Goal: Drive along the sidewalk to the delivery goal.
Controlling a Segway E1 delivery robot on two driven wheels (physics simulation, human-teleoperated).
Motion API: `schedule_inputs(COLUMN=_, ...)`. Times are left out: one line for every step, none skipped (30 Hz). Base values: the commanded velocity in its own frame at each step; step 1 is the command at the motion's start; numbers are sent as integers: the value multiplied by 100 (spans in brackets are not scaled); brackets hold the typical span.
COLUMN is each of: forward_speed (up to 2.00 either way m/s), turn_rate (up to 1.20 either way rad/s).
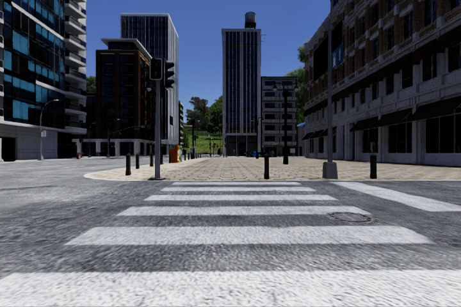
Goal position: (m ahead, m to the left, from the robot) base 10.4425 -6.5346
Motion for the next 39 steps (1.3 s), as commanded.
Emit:
schedule_inputs(forward_speed=163, turn_rate=0)
schedule_inputs(forward_speed=161, turn_rate=0)
schedule_inputs(forward_speed=160, turn_rate=0)
schedule_inputs(forward_speed=159, turn_rate=0)
schedule_inputs(forward_speed=159, turn_rate=0)
schedule_inputs(forward_speed=159, turn_rate=0)
schedule_inputs(forward_speed=159, turn_rate=0)
schedule_inputs(forward_speed=158, turn_rate=0)
schedule_inputs(forward_speed=158, turn_rate=0)
schedule_inputs(forward_speed=158, turn_rate=0)
schedule_inputs(forward_speed=158, turn_rate=0)
schedule_inputs(forward_speed=158, turn_rate=0)
schedule_inputs(forward_speed=158, turn_rate=0)
schedule_inputs(forward_speed=158, turn_rate=0)
schedule_inputs(forward_speed=158, turn_rate=0)
schedule_inputs(forward_speed=158, turn_rate=0)
schedule_inputs(forward_speed=158, turn_rate=0)
schedule_inputs(forward_speed=158, turn_rate=0)
schedule_inputs(forward_speed=160, turn_rate=0)
schedule_inputs(forward_speed=200, turn_rate=0)
schedule_inputs(forward_speed=200, turn_rate=0)
schedule_inputs(forward_speed=200, turn_rate=0)
schedule_inputs(forward_speed=200, turn_rate=0)
schedule_inputs(forward_speed=200, turn_rate=0)
schedule_inputs(forward_speed=200, turn_rate=0)
schedule_inputs(forward_speed=200, turn_rate=0)
schedule_inputs(forward_speed=200, turn_rate=0)
schedule_inputs(forward_speed=200, turn_rate=0)
schedule_inputs(forward_speed=200, turn_rate=0)
schedule_inputs(forward_speed=200, turn_rate=0)
schedule_inputs(forward_speed=200, turn_rate=0)
schedule_inputs(forward_speed=200, turn_rate=0)
schedule_inputs(forward_speed=200, turn_rate=0)
schedule_inputs(forward_speed=200, turn_rate=0)
schedule_inputs(forward_speed=200, turn_rate=0)
schedule_inputs(forward_speed=200, turn_rate=0)
schedule_inputs(forward_speed=200, turn_rate=0)
schedule_inputs(forward_speed=200, turn_rate=0)
schedule_inputs(forward_speed=200, turn_rate=0)
